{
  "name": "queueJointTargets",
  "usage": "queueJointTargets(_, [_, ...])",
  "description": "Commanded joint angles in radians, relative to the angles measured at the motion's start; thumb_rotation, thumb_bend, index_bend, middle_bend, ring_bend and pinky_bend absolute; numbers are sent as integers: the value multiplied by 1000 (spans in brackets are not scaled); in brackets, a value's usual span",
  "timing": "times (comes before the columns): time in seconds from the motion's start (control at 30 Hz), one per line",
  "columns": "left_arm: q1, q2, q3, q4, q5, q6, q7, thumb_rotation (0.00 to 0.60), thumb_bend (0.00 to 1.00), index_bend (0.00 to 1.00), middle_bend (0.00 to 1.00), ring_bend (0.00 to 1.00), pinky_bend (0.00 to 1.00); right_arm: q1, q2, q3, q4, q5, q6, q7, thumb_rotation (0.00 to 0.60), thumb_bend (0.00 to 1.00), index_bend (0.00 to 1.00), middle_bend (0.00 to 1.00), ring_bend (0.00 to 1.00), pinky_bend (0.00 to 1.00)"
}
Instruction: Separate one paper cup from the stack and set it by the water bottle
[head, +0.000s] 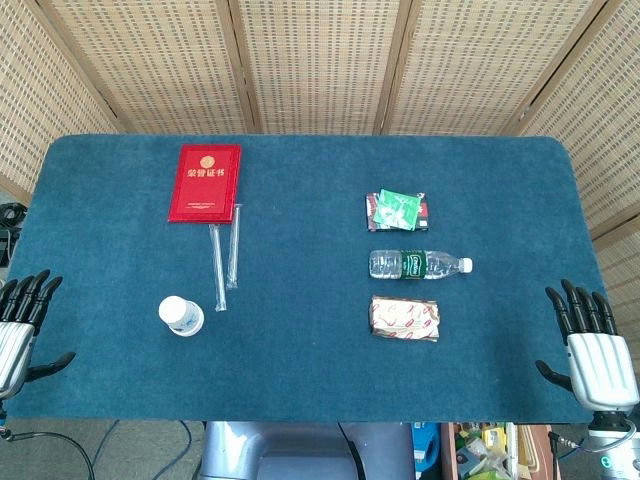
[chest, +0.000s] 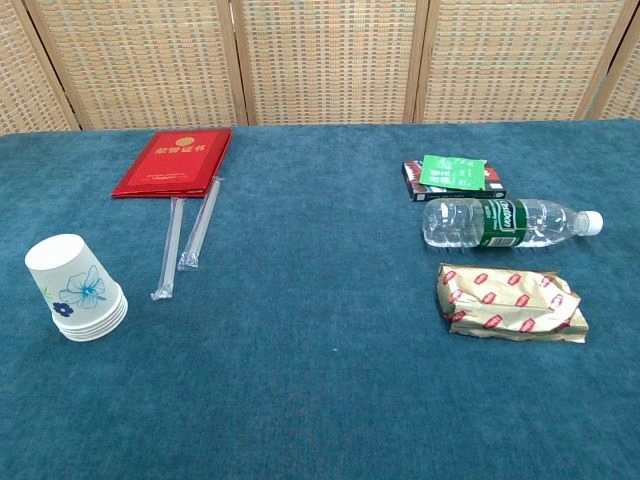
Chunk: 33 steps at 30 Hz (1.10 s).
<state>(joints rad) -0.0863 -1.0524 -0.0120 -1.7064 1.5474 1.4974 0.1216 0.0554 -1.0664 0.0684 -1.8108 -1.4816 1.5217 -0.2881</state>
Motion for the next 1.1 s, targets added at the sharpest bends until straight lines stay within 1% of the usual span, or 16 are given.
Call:
queueJointTargets(0.03, [-2, -3, -1, 5, 0, -3, -4, 600, 23, 0, 0, 0, 0, 1, -4, 4, -4, 2, 0, -4, 600, 0, 0, 0, 0, 0])
queueJointTargets(0.13, [-14, -12, -4, 24, 2, -18, -14, 600, 24, 0, 0, 0, 0, 0, -6, 5, -2, 1, 2, -3, 600, 0, 0, 0, 0, 0])
queueJointTargets(0.23, [-45, -27, -10, 50, 9, -59, -32, 600, 24, 0, 0, 0, 3, 0, -5, 7, -1, 4, 2, 3, 600, 0, 0, 0, 0, 0])
queueJointTargets(0.3, [-82, -56, -24, 86, 26, -87, -57, 600, 24, 0, 0, 2, 53, 0, -5, 10, 1, 8, 3, 9, 600, 0, 0, 0, 0, 0])
queueJointTargets(0.33, [-100, -71, -29, 107, 40, -99, -71, 600, 24, 0, 8, 19, 103, 0, -5, 11, 3, 10, 2, 10, 600, 0, 0, 0, 0, 0])
queueJointTargets(0.37, [-119, -86, -31, 131, 56, -113, -86, 600, 24, 0, 29, 49, 154, 1, -5, 12, 4, 11, 1, 12, 600, 0, 0, 0, 0, 0])
queueJointTargets(0.4, [-132, -95, -32, 145, 66, -125, -95, 600, 23, 0, 49, 75, 179, 1, -5, 13, 4, 13, 1, 14, 600, 0, 0, 0, 0, 0])
queueJointTargets(0.5, [-189, -125, -32, 191, 99, -181, -132, 600, 23, 16, 164, 176, 252, 5, -8, 17, 8, 20, -6, 17, 600, 0, 0, 0, 0, 0])
queueJointTargets(0.53, [-225, -143, -36, 208, 107, -226, -127, 600, 24, 42, 211, 214, 282, 7, -10, 19, 10, 28, -12, 16, 600, 0, 0, 0, 0, 0])
queueJointTargets(0.6, [-258, -164, -42, 228, 100, -267, -114, 600, 24, 125, 275, 268, 327, 9, -12, 21, 11, 36, -16, 14, 600, 0, 0, 0, 0, 0])
queueJointTargets(0.67, [-274, -176, -42, 235, 94, -289, -104, 600, 24, 171, 298, 289, 347, 9, -12, 22, 12, 39, -16, 14, 600, 0, 0, 0, 0, 0])
queueJointTargets(0.83, [-295, -198, -44, 241, 80, -310, -73, 600, 23, 210, 319, 305, 360, 10, -15, 19, 13, 38, -20, 7, 600, 0, 0, 0, 0, 0])
queueJointTargets(1.0, [-308, -215, -36, 245, 60, -334, -42, 600, 24, 286, 362, 338, 376, 12, -17, 17, 11, 38, -23, 2, 600, 0, 0, 0, 0, 0])
queueJointTargets(1.1, [-313, -225, -34, 252, 44, -345, -27, 600, 23, 296, 368, 344, 379, 12, -16, 17, 11, 39, -24, 3, 600, 0, 0, 0, 0, 0])
